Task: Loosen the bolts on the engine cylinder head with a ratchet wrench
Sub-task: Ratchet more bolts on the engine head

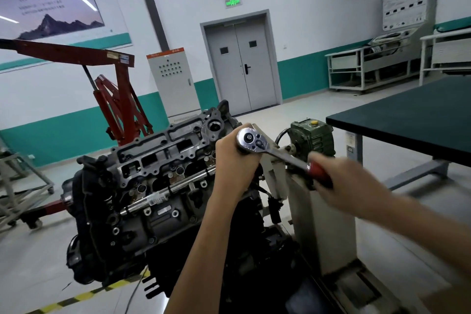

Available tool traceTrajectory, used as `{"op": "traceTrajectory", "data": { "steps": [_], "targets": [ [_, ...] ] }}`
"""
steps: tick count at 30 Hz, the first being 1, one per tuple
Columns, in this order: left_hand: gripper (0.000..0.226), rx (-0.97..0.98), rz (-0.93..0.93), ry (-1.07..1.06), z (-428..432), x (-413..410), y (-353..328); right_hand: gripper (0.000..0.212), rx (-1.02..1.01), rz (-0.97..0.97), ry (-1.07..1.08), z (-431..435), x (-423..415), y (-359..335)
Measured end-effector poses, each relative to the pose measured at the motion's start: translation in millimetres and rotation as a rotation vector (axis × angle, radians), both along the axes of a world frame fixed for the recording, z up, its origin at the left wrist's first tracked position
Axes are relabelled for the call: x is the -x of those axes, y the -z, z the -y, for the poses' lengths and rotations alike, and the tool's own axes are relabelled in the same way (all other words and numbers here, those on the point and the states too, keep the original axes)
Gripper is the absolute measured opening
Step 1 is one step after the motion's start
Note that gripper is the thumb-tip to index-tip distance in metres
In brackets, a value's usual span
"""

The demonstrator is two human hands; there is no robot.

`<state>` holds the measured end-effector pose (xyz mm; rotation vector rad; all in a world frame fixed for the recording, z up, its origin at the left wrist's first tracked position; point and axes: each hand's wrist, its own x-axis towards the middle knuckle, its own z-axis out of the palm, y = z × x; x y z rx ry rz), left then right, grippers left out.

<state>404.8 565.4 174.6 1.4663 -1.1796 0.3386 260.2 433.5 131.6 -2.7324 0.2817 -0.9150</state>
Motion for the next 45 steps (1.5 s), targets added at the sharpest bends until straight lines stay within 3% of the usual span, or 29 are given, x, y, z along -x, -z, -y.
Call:
{"op": "traceTrajectory", "data": {
  "steps": [3, 6, 9, 12, 16, 18, 22, 25, 29, 32, 34, 37, 39, 42, 45],
  "targets": [
    [0.046, -0.05, 0.008, 0.005, -3, -2, -4, 0.029, 0.27, 0.008, 0.081, 34, -5, -49],
    [0.041, -0.075, 0.022, 0.002, -6, -1, -4, 0.029, 0.324, -0.002, 0.052, 39, -5, -61],
    [0.033, 0.015, 0.059, -0.015, -6, 2, 3, 0.031, 0.172, 0.027, 0.018, 18, 5, -29],
    [0.023, 0.084, 0.088, -0.044, 0, 3, 10, 0.027, -0.133, 0.06, -0.01, -20, 5, 14],
    [0.046, 0.088, 0.016, -0.047, 7, 2, 12, 0.022, -0.455, 0.297, -0.065, -82, -12, 52],
    [0.048, 0.075, -0.014, -0.024, 7, 0, 12, 0.021, -0.509, 0.302, -0.064, -90, -17, 57],
    [0.044, 0.046, -0.016, 0.009, 4, 1, 7, 0.031, -0.319, 0.13, -0.025, -49, -7, 47],
    [0.051, 0.021, -0.005, 0.02, 3, 2, 4, 0.034, -0.006, 0.002, 0.011, 0, 4, 8],
    [0.028, 0.005, -0.037, 0.028, 1, 2, 2, 0.028, 0.357, -0.02, 0.039, 45, 0, -59],
    [0.019, 0.0, -0.014, 0.011, 0, 2, 2, 0.024, 0.451, -0.006, 0.024, 53, -9, -76],
    [0.027, 0.017, 0.033, -0.021, -2, 2, 5, 0.027, 0.358, -0.005, 0.017, 47, -7, -59],
    [0.027, 0.036, 0.112, -0.052, -2, 2, 8, 0.034, 0.056, 0.011, -0.055, 18, -1, -9],
    [0.027, 0.066, 0.093, -0.053, 0, 2, 10, 0.031, -0.155, 0.052, -0.04, -15, -2, 21],
    [0.037, 0.096, 0.018, -0.047, 5, 3, 11, 0.028, -0.355, 0.26, -0.01, -69, -12, 50],
    [0.037, 0.092, -0.006, -0.028, 5, 1, 9, 0.033, -0.567, 0.312, -0.083, -101, -23, 55]
  ]
}}
